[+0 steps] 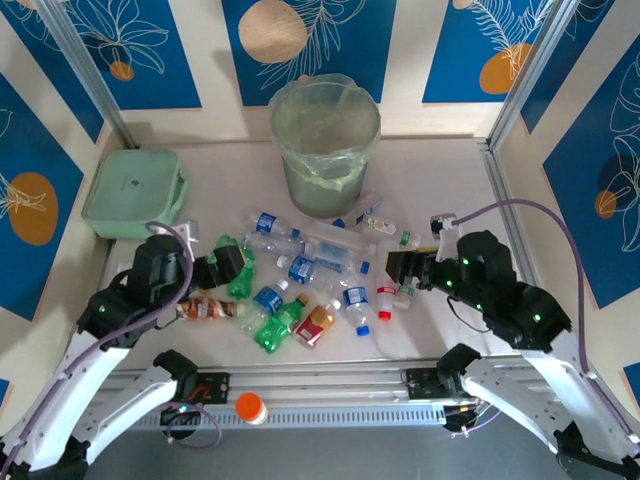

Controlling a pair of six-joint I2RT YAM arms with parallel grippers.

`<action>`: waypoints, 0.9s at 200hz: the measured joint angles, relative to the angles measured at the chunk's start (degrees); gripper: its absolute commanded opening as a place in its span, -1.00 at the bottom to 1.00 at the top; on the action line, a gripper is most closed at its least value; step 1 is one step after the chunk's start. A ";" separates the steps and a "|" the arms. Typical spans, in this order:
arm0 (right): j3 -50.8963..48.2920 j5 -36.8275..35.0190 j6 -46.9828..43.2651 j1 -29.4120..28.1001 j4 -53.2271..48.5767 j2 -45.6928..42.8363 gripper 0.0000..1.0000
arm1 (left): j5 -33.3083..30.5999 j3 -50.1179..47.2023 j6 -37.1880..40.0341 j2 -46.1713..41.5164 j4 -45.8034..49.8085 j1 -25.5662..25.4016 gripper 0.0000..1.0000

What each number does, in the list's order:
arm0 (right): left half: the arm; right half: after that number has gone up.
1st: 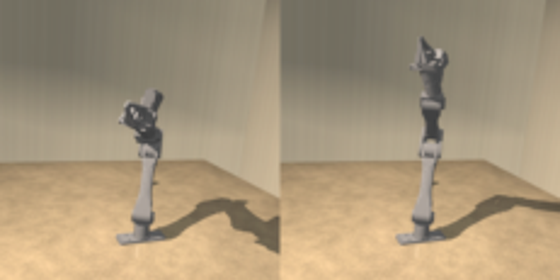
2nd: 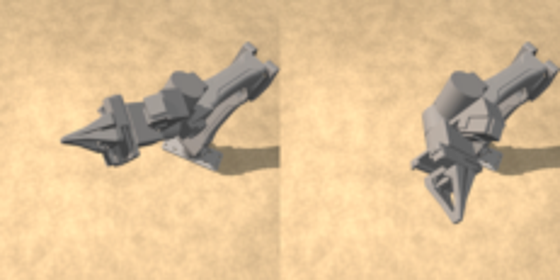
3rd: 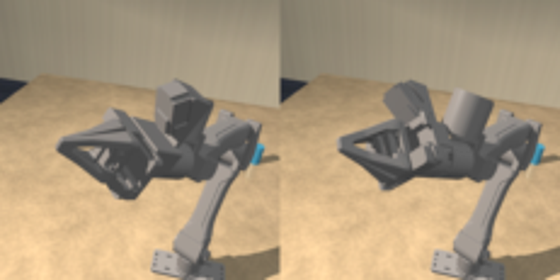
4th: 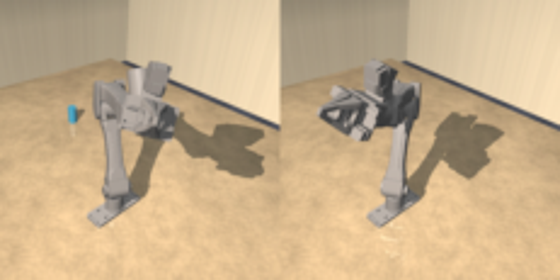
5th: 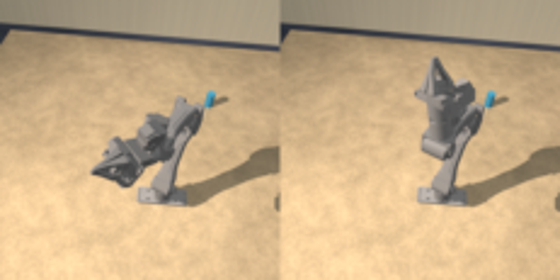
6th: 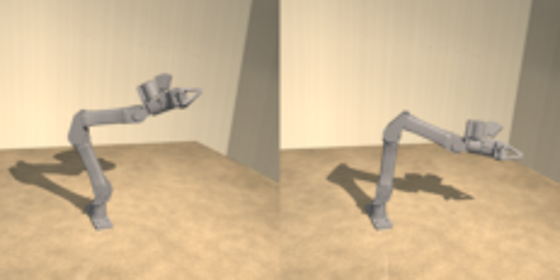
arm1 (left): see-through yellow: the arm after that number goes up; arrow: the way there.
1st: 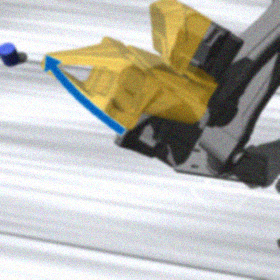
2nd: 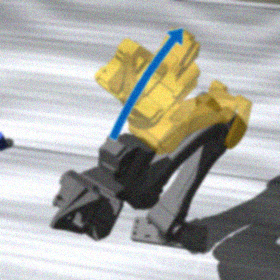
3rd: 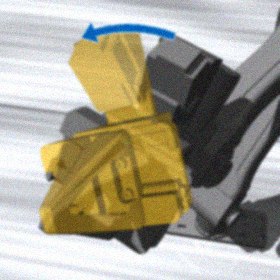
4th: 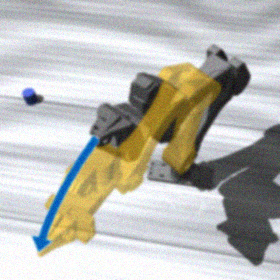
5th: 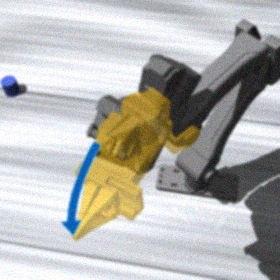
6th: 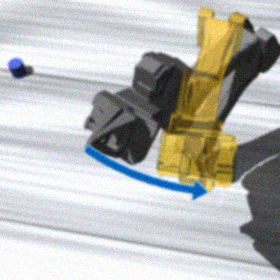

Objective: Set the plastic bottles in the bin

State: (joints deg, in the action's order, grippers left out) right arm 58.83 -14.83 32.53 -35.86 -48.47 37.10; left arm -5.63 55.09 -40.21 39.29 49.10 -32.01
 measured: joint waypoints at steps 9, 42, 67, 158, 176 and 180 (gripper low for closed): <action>-0.24 -1.05 2.47 0.90 -2.99 1.27 0.67 | 0.07 0.00 -0.31 0.81 3.23 -0.81 0.99; -0.66 -4.20 8.28 2.95 -10.10 6.78 0.71 | 0.04 -0.04 0.72 3.72 9.44 -1.55 0.99; -2.56 -6.69 9.99 1.49 -11.21 10.60 0.70 | 0.76 -0.04 2.10 6.29 9.31 -1.55 0.99; -5.31 -1.46 8.41 17.09 -5.31 32.17 0.79 | 1.05 3.02 10.99 10.73 -3.76 -1.55 0.99; -5.29 -1.44 8.37 18.21 -4.66 34.16 0.71 | 0.42 1.97 12.39 9.62 -5.88 -1.55 0.99; -5.29 -1.40 8.26 18.67 -4.48 34.34 0.71 | 0.42 1.55 12.74 9.31 -6.32 -1.55 0.99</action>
State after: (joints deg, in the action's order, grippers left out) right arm 53.54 -16.23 40.80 -17.19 -52.95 71.44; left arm -5.21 56.64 -27.46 48.60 42.78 -33.56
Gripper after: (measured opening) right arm 0.867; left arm 0.994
